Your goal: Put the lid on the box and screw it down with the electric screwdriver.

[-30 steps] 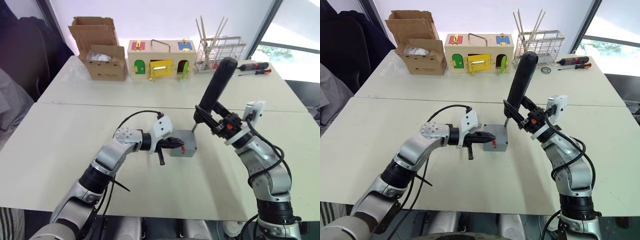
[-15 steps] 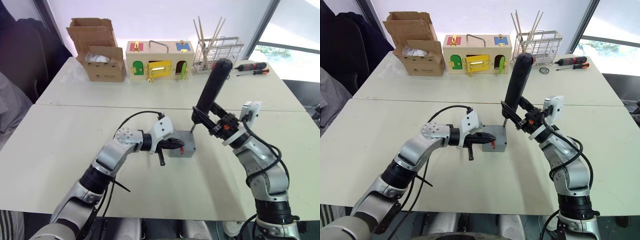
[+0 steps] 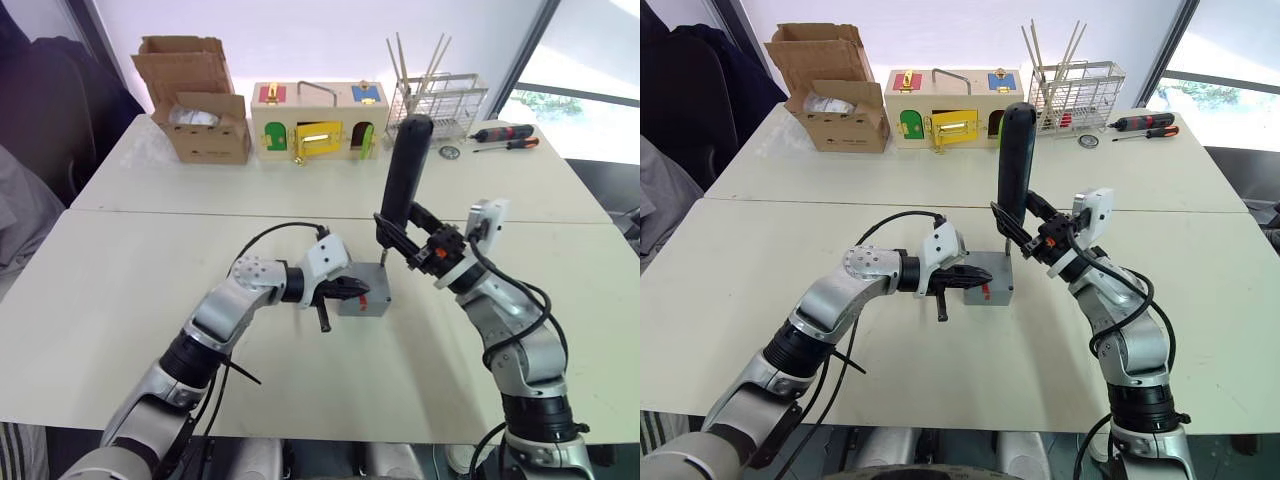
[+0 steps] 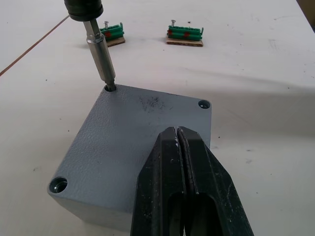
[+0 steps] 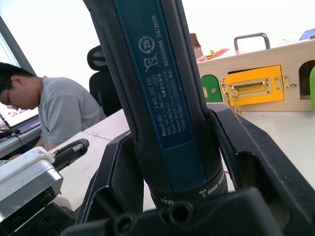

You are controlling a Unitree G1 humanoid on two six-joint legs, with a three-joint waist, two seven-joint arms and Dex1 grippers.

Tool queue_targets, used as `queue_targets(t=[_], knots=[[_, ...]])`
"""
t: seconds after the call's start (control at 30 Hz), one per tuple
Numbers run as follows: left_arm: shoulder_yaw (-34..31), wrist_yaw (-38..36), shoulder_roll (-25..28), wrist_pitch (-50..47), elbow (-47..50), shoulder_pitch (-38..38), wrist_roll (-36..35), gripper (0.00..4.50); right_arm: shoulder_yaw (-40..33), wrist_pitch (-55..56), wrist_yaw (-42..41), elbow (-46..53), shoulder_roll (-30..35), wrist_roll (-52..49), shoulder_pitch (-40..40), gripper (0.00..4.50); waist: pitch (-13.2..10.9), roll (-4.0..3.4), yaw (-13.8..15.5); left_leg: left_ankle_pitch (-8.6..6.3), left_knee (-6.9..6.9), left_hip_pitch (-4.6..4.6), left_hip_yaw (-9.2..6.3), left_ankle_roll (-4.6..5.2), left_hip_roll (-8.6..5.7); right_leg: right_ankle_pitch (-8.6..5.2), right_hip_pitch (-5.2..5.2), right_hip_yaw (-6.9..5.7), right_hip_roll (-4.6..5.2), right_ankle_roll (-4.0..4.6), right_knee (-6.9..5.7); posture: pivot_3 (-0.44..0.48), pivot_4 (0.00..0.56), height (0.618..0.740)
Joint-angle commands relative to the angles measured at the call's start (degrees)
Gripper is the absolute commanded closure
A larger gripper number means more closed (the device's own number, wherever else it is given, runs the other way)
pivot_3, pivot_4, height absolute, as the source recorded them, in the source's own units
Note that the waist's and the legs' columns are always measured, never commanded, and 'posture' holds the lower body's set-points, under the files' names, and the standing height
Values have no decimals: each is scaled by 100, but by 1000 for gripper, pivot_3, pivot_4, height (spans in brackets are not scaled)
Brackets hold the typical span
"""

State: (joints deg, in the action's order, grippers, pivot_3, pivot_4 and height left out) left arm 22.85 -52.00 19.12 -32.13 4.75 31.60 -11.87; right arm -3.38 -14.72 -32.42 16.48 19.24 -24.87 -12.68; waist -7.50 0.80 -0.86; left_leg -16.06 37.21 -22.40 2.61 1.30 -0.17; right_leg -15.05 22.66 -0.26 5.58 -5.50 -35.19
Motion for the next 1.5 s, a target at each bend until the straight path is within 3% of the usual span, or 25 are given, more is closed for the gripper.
queue_targets(t=[0.03, 0.33, 1.33, 1.5], knots=[[65, 34, 13, -39, -32, -63, 74, 4500, 289, -328, 10, -593, -91, 134, 423, 2542, 1, -1, 1, 0, 0, 0, 0, 0, 0, 0, 0, 0, 0, 0, 0, 0, 150, 731], [102, 49, 3, -11, -26, -99, 95, 4500, -44, -255, 208, -605, -228, -1, 582, 2542, 4, 0, 4, -1, -3, 0, 0, -1, -1, 0, -1, 0, 2, 0, 7, 0, 150, 731], [113, 84, -31, 25, -138, -82, 123, 4500, 102, -207, 166, -521, -170, 68, 592, 2542, 8, -1, 4, -4, -14, 0, 0, -6, 0, -2, 1, 1, 5, 4, 17, 0, 150, 731], [-150, 94, 4, -77, 81, -94, -90, 4500, -228, -512, 277, 10, 2, -342, 298, 2542, 0, -10, 4, -4, -16, -4, 0, -6, 0, -3, 3, 1, 5, 5, 21, 0, 150, 731]])
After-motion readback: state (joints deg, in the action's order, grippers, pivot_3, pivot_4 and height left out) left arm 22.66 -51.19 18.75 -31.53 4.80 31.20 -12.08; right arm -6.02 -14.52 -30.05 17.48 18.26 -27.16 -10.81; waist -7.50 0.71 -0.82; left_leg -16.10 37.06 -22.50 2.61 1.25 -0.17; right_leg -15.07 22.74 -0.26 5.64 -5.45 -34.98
